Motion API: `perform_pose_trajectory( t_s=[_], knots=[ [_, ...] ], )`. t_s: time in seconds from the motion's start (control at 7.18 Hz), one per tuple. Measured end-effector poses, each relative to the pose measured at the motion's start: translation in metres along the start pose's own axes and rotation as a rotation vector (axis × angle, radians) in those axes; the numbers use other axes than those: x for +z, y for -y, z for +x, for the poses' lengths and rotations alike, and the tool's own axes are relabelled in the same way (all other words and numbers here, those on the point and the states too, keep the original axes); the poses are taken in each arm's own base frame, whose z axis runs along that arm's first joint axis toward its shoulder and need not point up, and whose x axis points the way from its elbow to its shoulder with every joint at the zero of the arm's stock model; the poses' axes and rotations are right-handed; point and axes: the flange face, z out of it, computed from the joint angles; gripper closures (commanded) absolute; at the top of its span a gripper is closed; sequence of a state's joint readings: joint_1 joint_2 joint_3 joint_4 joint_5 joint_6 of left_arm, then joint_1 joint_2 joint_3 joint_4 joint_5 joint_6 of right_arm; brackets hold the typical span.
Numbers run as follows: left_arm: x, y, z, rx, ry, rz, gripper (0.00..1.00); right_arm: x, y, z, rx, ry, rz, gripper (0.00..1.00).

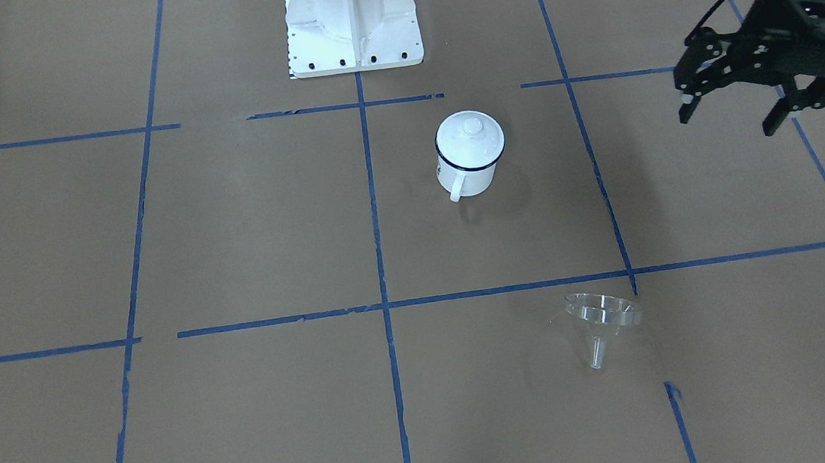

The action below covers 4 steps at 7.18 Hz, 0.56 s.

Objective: Place funnel on cup
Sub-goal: 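Move the left gripper down over the white lid on the mug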

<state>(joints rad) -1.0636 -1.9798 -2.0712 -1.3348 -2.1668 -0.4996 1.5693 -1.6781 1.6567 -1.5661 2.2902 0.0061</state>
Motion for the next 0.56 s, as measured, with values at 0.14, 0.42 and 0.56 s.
perform_pose_trajectory(
  t_s=[0.14, 0.42, 0.56],
  knots=[
    [0.018, -0.004, 0.047, -0.067, 0.000, -0.029, 0.00, 0.000, 0.000, 0.000, 0.000, 0.000, 0.000, 0.00],
    [0.050, -0.022, 0.124, -0.186, 0.000, -0.064, 0.00, 0.000, 0.000, 0.000, 0.000, 0.000, 0.000, 0.00],
    [0.063, -0.034, 0.152, -0.248, 0.001, -0.081, 0.00, 0.000, 0.000, 0.000, 0.000, 0.000, 0.000, 0.00]
  ],
)
